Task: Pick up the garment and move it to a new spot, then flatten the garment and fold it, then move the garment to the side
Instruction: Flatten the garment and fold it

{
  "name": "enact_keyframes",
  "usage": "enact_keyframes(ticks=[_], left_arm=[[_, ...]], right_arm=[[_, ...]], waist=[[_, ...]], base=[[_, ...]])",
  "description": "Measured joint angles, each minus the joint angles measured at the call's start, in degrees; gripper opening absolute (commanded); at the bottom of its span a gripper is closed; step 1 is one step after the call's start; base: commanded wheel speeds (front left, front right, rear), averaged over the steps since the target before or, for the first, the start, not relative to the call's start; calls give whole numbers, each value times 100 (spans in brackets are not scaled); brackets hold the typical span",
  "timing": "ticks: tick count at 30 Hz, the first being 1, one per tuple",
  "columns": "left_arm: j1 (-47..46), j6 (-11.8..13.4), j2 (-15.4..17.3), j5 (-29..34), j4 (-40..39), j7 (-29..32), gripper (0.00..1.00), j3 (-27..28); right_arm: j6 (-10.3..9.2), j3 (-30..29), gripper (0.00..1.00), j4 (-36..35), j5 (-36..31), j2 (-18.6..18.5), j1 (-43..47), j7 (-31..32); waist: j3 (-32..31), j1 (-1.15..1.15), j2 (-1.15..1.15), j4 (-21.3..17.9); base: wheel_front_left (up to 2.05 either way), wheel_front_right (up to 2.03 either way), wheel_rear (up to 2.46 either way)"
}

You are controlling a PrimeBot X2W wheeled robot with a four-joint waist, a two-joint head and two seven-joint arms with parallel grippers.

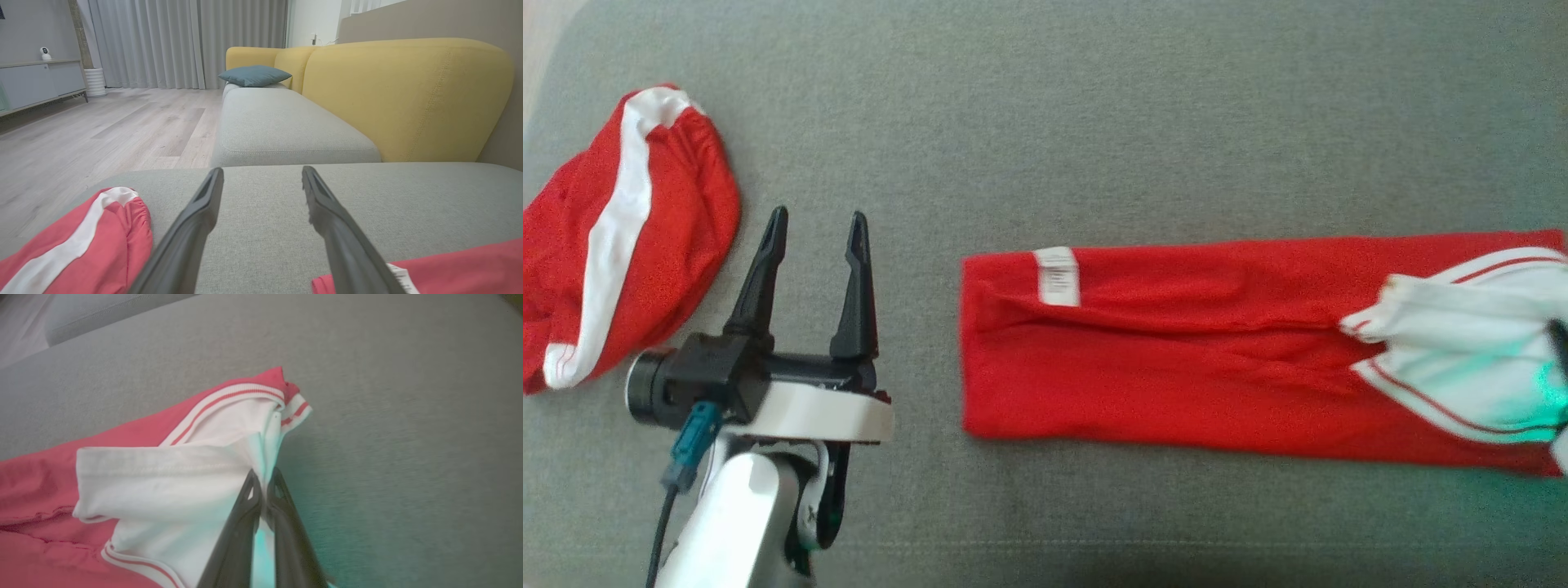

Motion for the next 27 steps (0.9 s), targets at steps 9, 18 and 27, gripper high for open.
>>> enact_keyframes(ticks=[9,18,27], left_arm=[[218,-46,-18,0,114,0,100,26],[224,-104,-49,0,145,0,100,-1],[224,-153,-132,0,182,0,100,-135]], right_arm=[[0,474,0,-1053,-112,-180,-131,110],[0,2609,0,-1473,31,542,-870,197],[0,3938,0,289,379,1325,-1269,-824]], waist=[[-287,0,0,-146],[-458,0,0,-74],[-401,0,0,287]], base=[[0,0,0],[0,0,0],[0,0,0]])
